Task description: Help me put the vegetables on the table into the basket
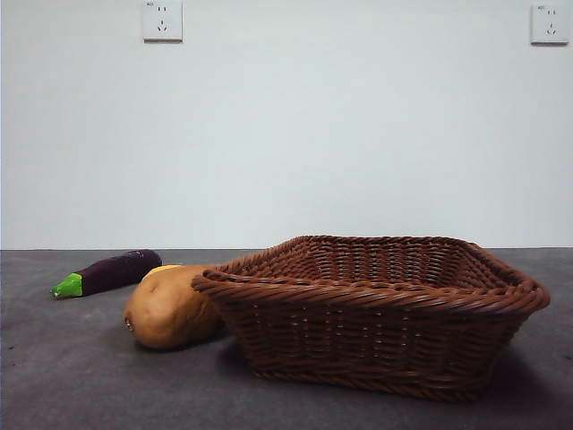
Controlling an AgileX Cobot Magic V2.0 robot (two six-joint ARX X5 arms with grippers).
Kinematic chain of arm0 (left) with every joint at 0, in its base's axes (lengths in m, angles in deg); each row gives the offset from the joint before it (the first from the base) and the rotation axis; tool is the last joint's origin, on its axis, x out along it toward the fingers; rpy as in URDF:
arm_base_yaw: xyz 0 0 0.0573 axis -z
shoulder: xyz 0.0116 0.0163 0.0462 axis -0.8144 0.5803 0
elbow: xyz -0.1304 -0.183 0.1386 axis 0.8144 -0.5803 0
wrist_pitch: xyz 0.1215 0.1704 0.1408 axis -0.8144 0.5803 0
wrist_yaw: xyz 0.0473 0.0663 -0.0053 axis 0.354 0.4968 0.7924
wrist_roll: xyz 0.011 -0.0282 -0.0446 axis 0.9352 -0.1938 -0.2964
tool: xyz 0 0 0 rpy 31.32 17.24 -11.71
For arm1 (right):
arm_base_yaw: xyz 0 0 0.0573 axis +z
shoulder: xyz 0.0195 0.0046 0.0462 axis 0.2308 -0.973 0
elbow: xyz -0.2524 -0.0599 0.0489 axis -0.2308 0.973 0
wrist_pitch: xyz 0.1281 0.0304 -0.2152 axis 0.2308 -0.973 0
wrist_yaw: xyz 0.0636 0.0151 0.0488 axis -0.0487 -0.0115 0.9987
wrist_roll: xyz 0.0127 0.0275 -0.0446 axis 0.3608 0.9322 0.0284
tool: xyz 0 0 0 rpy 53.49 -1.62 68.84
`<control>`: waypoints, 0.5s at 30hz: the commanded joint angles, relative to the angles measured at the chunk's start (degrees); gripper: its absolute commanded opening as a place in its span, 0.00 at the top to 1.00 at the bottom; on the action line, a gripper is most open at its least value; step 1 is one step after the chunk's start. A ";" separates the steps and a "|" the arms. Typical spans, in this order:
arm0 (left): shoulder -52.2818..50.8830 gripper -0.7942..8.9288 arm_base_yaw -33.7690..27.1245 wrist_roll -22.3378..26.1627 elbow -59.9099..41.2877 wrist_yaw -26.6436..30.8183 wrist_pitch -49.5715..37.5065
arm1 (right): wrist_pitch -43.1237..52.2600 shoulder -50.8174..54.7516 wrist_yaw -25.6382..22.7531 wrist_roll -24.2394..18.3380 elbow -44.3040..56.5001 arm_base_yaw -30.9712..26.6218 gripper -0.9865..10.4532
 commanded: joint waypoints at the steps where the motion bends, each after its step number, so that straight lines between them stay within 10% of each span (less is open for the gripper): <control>1: 4.70 0.92 -0.17 -0.28 3.87 -3.43 -0.02 | -3.19 -5.31 0.42 -1.86 -4.98 0.00 0.92; 15: 33.40 0.92 -0.11 -0.20 29.20 -25.53 15.87 | -33.86 -34.21 4.90 -13.29 -31.95 0.02 0.92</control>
